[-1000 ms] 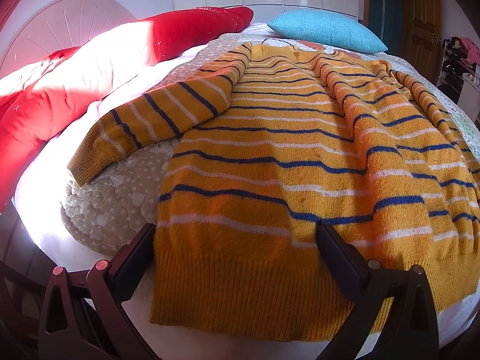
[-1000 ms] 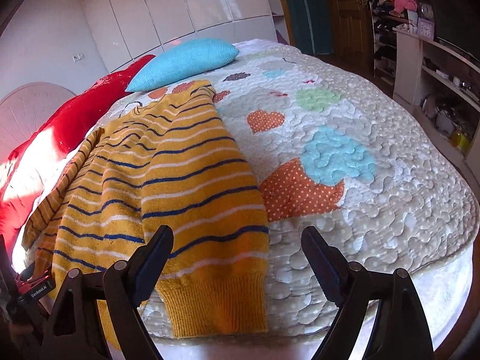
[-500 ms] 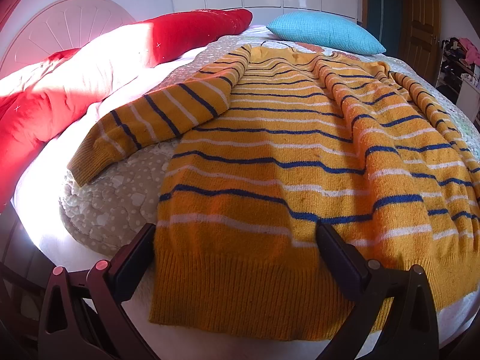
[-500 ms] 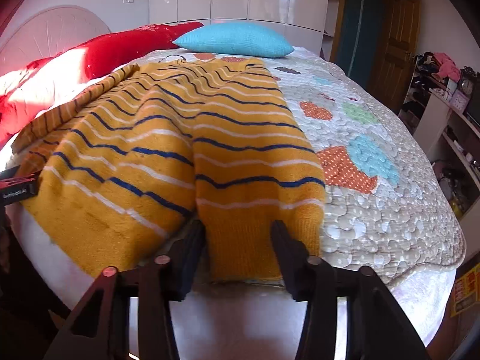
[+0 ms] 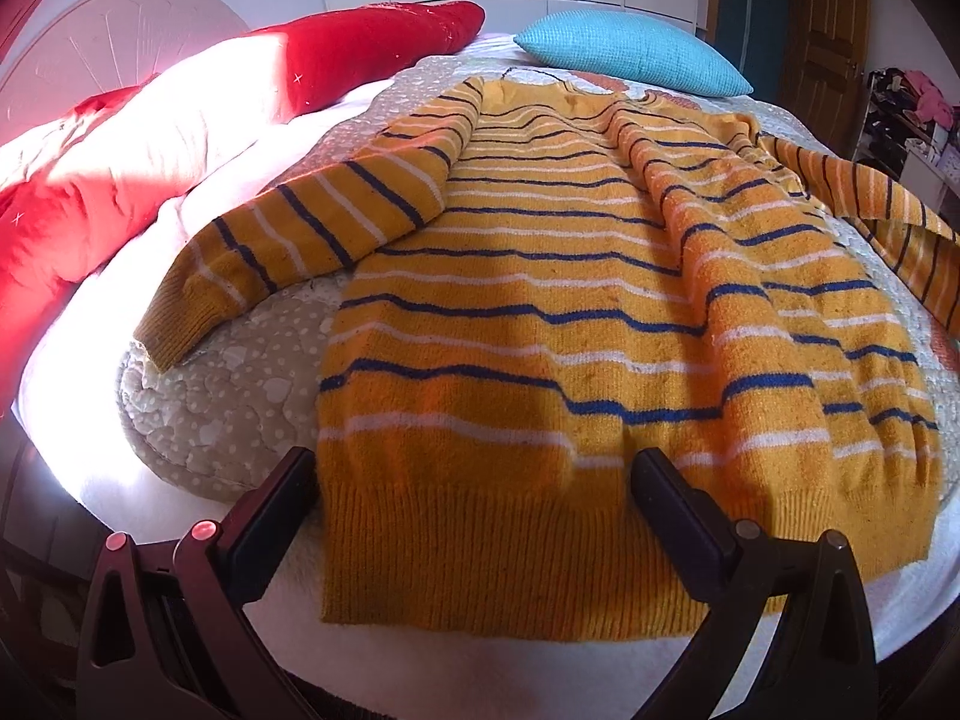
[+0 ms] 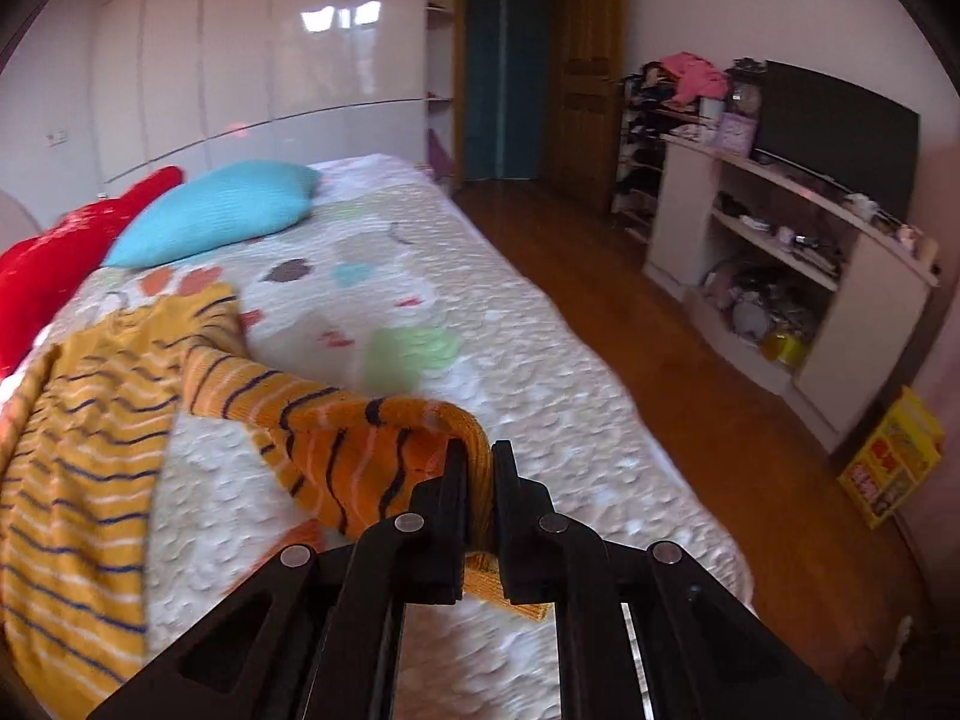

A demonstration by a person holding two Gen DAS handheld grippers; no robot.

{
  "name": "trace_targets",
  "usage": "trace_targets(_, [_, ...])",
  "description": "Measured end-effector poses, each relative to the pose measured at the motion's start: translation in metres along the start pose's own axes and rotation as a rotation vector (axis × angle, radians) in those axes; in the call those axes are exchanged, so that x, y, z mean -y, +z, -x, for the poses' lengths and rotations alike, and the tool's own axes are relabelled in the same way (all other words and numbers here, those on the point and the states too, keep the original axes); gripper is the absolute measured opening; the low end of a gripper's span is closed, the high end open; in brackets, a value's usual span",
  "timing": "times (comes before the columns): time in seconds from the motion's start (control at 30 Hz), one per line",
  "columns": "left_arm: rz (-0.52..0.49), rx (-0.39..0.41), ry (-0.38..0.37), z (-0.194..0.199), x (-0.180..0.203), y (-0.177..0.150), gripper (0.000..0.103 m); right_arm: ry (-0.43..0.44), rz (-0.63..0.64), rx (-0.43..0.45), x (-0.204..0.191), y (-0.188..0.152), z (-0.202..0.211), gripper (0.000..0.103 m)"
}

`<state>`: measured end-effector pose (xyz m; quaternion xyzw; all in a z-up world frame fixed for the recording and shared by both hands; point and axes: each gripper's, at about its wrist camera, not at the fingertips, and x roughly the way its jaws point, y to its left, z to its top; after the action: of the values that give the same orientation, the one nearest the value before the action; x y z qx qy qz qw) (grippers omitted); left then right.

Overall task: Fold small clothes
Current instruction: 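Grasp the sweater sleeve cuff nearest the right tool with the right tool, then lay the held sleeve across the sweater body and open the right tool, then grasp the other sleeve's orange cuff with the left tool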

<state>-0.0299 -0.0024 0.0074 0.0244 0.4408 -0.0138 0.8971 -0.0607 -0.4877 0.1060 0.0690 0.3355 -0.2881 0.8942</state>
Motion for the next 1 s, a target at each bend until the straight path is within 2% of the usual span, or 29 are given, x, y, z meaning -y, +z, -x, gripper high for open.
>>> trace_targets(0.07, [0.015,-0.013,-0.057,0.011,-0.007,0.001,0.103,-0.087,-0.076,-0.076,0.021,0.006,-0.023,0.012])
trace_targets(0.1, [0.025,-0.009,-0.086,0.019,-0.012,0.001,0.103,-0.083,-0.116,-0.1,0.03,0.006,-0.027,0.013])
trace_targets(0.17, [0.035,0.025,-0.12,0.037,-0.026,0.003,0.103,-0.017,-0.156,-0.081,0.032,-0.001,-0.017,0.04])
trace_targets(0.2, [0.041,0.05,-0.13,0.047,-0.035,0.004,0.103,0.015,-0.153,-0.06,0.027,-0.006,-0.007,0.064])
trace_targets(0.23, [0.05,0.077,-0.133,0.055,-0.045,0.005,0.103,0.039,-0.143,-0.036,0.022,-0.013,0.006,0.074])
trace_targets(0.33, [0.096,0.14,-0.067,0.069,-0.084,0.011,0.103,0.131,-0.102,-0.006,-0.003,-0.033,0.035,0.074])
trace_targets(0.43, [0.162,0.131,0.043,0.055,-0.13,0.02,0.103,0.226,-0.082,-0.036,-0.03,-0.05,0.041,0.076])
trace_targets(0.57, [0.228,0.033,0.024,0.014,-0.173,0.026,0.103,0.27,-0.026,-0.072,-0.064,-0.072,0.04,0.076])
trace_targets(0.7, [0.191,0.002,0.046,-0.017,-0.176,0.037,0.103,0.317,-0.003,-0.13,-0.089,-0.088,0.034,0.076])
trace_targets(0.73, [0.186,0.008,0.032,-0.022,-0.174,0.04,0.101,0.323,-0.001,-0.148,-0.094,-0.092,0.031,0.076])
trace_targets(0.8, [0.18,-0.01,-0.009,-0.033,-0.171,0.049,0.058,0.326,0.008,-0.177,-0.102,-0.098,0.025,0.076])
trace_targets(0.83, [0.189,-0.042,-0.01,-0.04,-0.172,0.054,0.031,0.324,0.014,-0.187,-0.106,-0.101,0.024,0.076])
trace_targets(0.9, [0.221,-0.013,0.003,-0.038,-0.181,0.066,0.015,0.326,0.027,-0.195,-0.112,-0.104,0.023,0.076])
trace_targets(1.0, [0.277,0.034,0.059,-0.03,-0.212,0.088,0.01,0.325,0.066,-0.182,-0.121,-0.103,0.028,0.076])
